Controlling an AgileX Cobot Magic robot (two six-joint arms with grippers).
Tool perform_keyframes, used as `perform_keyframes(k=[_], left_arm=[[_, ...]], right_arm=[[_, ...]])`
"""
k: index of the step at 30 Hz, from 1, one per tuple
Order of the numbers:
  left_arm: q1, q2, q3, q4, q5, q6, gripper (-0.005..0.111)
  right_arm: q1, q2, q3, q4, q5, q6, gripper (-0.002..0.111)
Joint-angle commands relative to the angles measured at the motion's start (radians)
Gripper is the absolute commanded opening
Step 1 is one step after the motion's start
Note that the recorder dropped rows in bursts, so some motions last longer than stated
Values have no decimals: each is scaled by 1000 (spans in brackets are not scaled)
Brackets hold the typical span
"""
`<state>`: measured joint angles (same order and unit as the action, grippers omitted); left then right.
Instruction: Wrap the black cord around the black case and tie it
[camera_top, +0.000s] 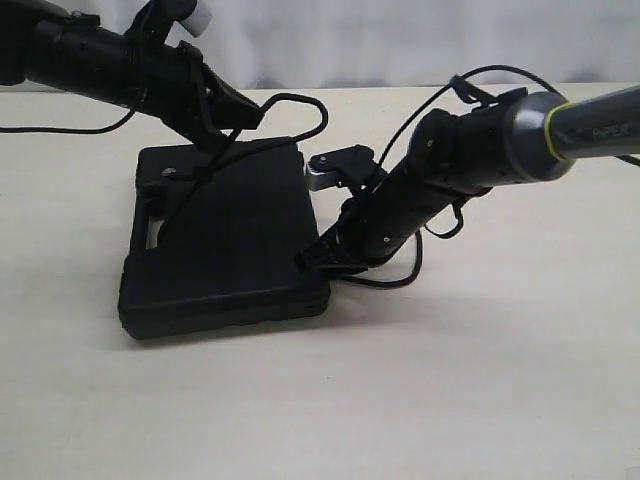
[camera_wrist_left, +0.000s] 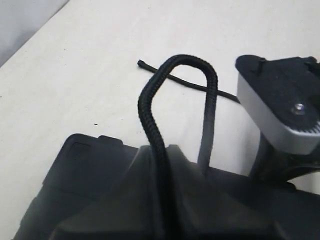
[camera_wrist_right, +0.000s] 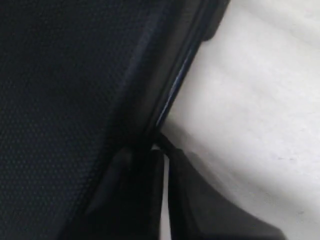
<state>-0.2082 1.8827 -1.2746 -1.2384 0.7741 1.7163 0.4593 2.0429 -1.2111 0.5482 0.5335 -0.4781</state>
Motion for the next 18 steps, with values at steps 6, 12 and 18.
perform_keyframes(k=[6, 12, 18], left_arm=[[-2, -6, -5, -14, 48, 9, 0], [-2, -6, -5, -12, 85, 14, 0], [-2, -6, -5, 20, 115, 14, 0]], right_arm=[[-204, -141, 1, -132, -84, 195, 30], [-274, -76, 1, -149, -111, 267, 41], [-270, 4, -36, -417, -63, 484, 41]])
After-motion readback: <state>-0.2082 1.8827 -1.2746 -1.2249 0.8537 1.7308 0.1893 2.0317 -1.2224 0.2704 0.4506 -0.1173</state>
